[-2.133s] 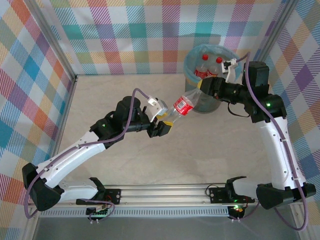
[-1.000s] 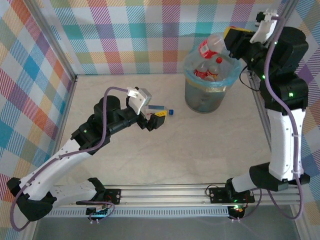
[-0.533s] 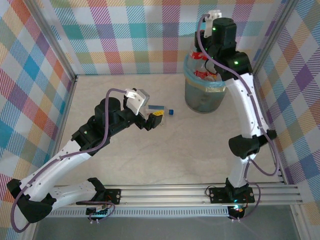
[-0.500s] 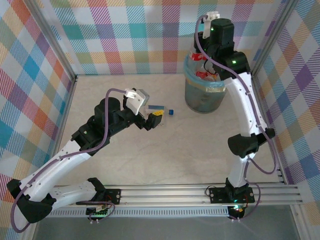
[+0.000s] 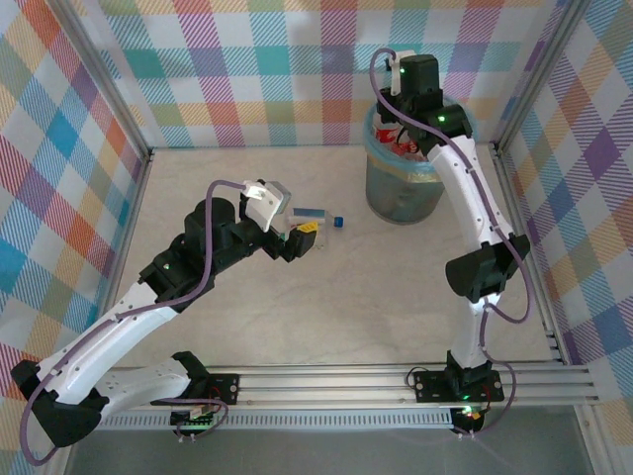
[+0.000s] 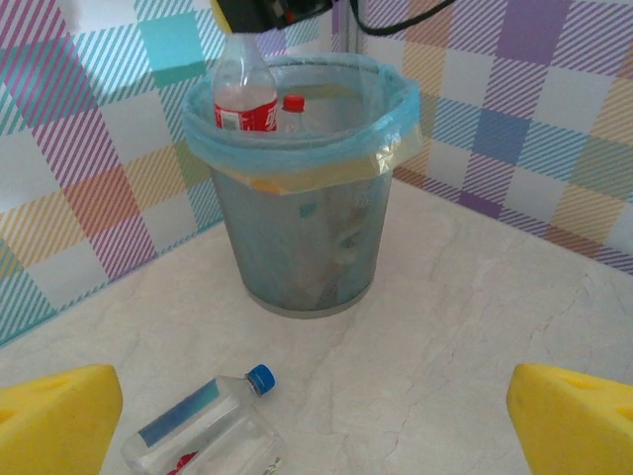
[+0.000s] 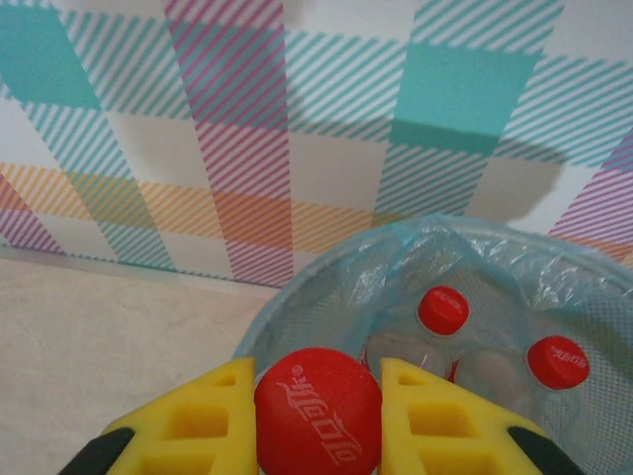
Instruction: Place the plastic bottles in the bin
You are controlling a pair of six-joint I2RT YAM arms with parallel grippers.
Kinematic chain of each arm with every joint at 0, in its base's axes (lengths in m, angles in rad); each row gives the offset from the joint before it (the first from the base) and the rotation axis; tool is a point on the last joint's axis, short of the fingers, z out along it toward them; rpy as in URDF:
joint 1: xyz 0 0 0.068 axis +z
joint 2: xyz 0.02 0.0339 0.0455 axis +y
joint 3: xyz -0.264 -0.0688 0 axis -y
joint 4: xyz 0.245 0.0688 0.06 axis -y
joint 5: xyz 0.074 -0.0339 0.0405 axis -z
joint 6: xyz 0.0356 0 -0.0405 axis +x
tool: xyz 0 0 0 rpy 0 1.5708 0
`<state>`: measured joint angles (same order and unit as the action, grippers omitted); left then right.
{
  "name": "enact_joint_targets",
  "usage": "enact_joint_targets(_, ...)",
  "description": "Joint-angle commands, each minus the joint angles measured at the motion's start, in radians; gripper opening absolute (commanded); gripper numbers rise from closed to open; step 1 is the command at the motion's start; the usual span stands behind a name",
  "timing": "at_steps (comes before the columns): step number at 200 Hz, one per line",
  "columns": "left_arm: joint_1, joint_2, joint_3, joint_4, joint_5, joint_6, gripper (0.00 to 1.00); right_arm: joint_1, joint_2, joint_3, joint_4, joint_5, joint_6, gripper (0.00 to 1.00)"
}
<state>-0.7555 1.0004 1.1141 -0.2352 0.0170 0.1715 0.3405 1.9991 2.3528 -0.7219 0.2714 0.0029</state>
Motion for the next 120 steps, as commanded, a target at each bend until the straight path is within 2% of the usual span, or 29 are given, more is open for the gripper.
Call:
enact_joint_targets(1, 0.01, -0.023, -0.018, -0.004, 0.008, -0.02, 1.0, -0.021, 0.058, -0.024, -0.019, -0.039, 0.016, 0.0)
enact_joint_targets(81, 0.018, -0.024, -0.037, -0.011, 0.001, -0.03, 1.0, -0.07, 0.152, -0.171, -0.032, -0.075, 0.035, 0.0)
enact_joint_targets(120, 0.021, -0.013, -0.043, -0.011, -0.001, -0.042, 1.0, -0.099, 0.164, -0.247, -0.047, -0.085, 0.092, 0.0)
